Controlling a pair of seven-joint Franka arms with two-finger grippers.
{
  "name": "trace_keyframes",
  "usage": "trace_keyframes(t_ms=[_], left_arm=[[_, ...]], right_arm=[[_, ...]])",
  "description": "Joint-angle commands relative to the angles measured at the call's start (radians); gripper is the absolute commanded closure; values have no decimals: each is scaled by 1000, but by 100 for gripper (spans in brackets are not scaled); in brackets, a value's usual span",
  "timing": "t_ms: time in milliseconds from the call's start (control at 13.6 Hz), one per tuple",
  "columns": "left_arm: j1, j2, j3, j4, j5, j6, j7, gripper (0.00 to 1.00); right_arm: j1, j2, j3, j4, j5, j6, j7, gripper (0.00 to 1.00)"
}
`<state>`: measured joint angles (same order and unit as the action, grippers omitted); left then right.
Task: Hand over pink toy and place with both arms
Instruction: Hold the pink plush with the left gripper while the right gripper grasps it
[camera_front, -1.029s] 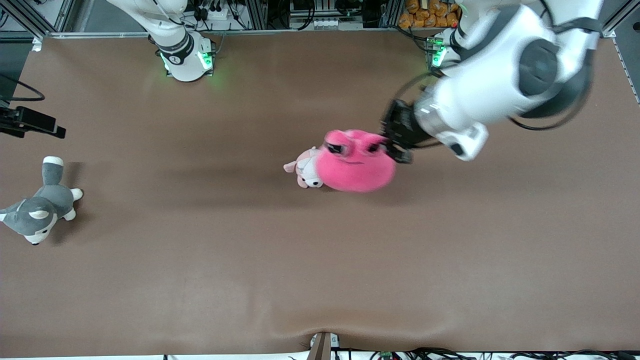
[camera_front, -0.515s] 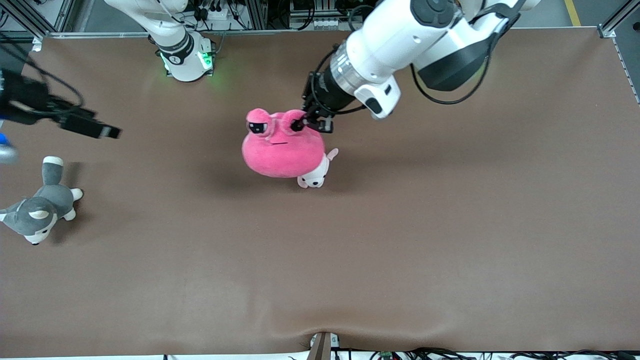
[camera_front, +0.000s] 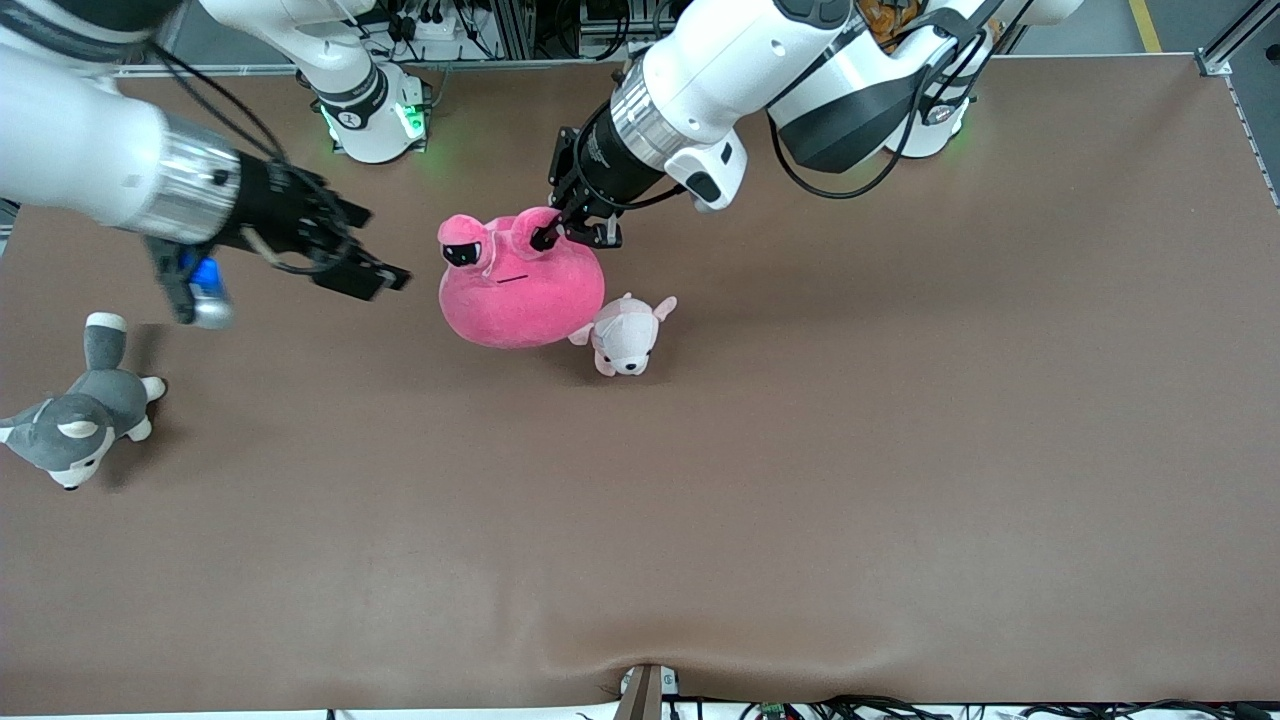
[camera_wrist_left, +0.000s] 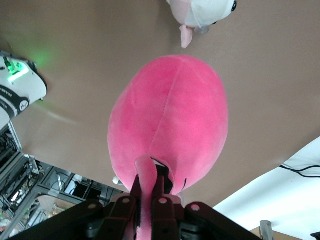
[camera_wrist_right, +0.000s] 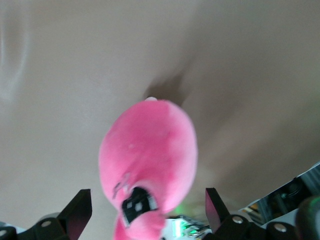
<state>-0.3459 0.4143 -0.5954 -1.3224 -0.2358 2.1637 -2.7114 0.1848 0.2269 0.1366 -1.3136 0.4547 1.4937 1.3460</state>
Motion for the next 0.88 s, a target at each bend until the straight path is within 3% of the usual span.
trace_keyframes(t_ms=[0, 74, 221, 294, 809], left_arm=[[-22, 24, 8, 23, -7, 38, -45, 100], [-27, 26, 8, 23, -5, 38, -45, 100], [-33, 26, 8, 23, -5, 41, -45, 100], [-33, 26, 8, 23, -5, 41, -45, 100], [-27, 23, 8, 22, -5, 41, -39, 100]], right_arm=[[82, 37, -11, -2, 4, 61, 164, 0], [116, 38, -11, -7, -29, 80, 183, 20], [125, 43, -11, -7, -71, 83, 185, 83], [124, 43, -11, -7, -73, 79, 185, 100], [90, 42, -18, -7, -76, 71, 189, 100]])
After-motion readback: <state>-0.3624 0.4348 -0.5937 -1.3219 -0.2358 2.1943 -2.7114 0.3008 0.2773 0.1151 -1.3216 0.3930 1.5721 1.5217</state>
